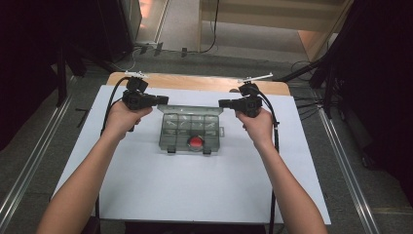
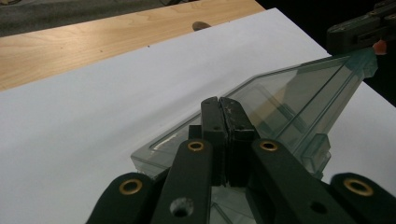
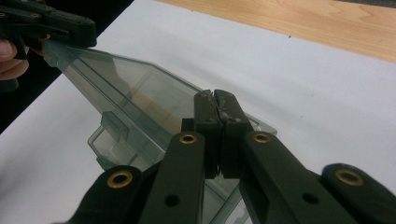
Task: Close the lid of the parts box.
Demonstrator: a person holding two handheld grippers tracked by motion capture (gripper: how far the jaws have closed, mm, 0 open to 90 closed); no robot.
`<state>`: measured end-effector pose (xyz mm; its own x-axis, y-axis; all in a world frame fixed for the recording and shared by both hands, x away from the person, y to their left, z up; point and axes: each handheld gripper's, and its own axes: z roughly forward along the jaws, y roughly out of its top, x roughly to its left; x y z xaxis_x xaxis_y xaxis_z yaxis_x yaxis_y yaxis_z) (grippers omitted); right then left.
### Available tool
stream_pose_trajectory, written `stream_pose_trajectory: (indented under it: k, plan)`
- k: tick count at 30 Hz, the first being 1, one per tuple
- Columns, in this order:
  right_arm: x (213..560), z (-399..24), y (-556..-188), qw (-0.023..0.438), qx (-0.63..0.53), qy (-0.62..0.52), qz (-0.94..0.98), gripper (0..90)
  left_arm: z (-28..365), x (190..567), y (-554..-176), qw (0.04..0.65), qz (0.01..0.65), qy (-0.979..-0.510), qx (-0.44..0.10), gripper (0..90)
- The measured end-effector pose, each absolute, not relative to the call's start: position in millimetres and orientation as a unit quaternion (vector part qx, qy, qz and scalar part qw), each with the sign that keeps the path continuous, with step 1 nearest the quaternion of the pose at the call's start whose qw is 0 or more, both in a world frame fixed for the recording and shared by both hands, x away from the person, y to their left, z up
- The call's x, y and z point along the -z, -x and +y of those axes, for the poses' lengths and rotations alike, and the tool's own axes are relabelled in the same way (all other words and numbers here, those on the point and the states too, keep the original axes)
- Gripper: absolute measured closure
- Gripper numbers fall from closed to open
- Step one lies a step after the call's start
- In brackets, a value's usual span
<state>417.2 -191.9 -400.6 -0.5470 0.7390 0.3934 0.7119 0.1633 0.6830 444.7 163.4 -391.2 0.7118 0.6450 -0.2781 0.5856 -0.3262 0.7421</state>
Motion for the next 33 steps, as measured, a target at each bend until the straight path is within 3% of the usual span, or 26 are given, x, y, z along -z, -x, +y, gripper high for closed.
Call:
stream_pose_trajectory:
  k: [33]
  plan:
    - [414,-188,-389,0.006,-0.439,-0.455,0.775,90.0,167,406,-410,0.445,0.364,-0.818,-0.033,89.5]
